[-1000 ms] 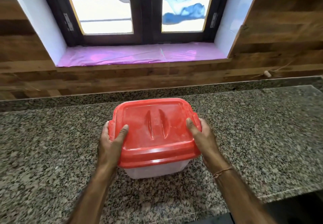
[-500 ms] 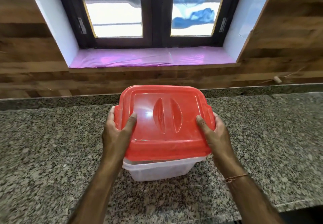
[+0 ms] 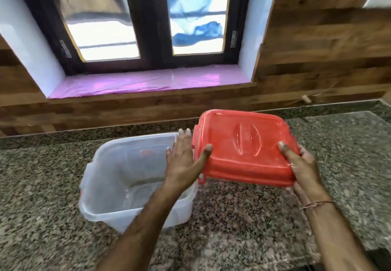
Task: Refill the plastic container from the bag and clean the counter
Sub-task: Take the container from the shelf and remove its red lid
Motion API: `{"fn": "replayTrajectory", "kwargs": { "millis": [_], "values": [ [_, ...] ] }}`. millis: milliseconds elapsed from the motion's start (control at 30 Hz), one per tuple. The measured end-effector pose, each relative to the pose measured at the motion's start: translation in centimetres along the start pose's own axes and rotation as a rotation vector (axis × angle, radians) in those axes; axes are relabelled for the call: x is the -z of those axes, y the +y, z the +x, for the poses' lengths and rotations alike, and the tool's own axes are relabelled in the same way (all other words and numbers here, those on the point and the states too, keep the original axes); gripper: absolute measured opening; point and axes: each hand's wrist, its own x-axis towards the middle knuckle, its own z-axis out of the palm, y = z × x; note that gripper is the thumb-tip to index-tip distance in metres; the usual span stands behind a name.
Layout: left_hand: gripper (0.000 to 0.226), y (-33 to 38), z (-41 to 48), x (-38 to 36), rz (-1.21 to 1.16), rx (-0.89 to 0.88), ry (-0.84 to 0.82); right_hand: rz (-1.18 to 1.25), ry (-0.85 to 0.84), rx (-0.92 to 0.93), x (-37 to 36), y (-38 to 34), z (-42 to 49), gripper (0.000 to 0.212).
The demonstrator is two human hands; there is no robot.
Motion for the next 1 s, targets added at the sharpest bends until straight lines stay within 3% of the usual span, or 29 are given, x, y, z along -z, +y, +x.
{"fn": "replayTrajectory", "kwargs": {
  "millis": [100, 167, 233, 400, 533, 767, 1000],
  "values": [
    [0.101, 0.8, 0.5, -4.3, 0.279, 0.032, -0.077, 0.001, 0.042, -0.014, 4.2, 2.1, 2.8, 0.069],
    [0.106, 0.8, 0.7, -5.8, 0.418, 0.038, -0.042, -0.038, 0.066, -0.029, 6.0, 4.4, 4.7, 0.081],
    [0.110, 0.8, 0.7, -6.3, 0.487, 0.045, 0.008, -0.091, 0.040, -0.066, 7.0, 7.4, 6.3, 0.076],
    [0.104, 1.1, 0.5, -6.4, 0.548, 0.040, 0.051, -0.301, -0.042, -0.130, 7.2, 13.8, 9.0, 0.063],
    [0.106, 1.1, 0.7, -6.5, 0.554, 0.053, 0.050, -0.542, -0.043, -0.107, 6.1, 18.1, 10.9, 0.079],
    [0.118, 0.5, 0.8, -6.7, 0.573, 0.055, 0.048, -0.850, -0.004, -0.035, 4.1, 17.9, 9.2, 0.075],
    [0.118, 0.6, 0.8, -6.6, 0.570, 0.058, 0.050, -1.116, -0.121, 0.030, 3.9, 18.2, 8.3, 0.072]
  ]
}}
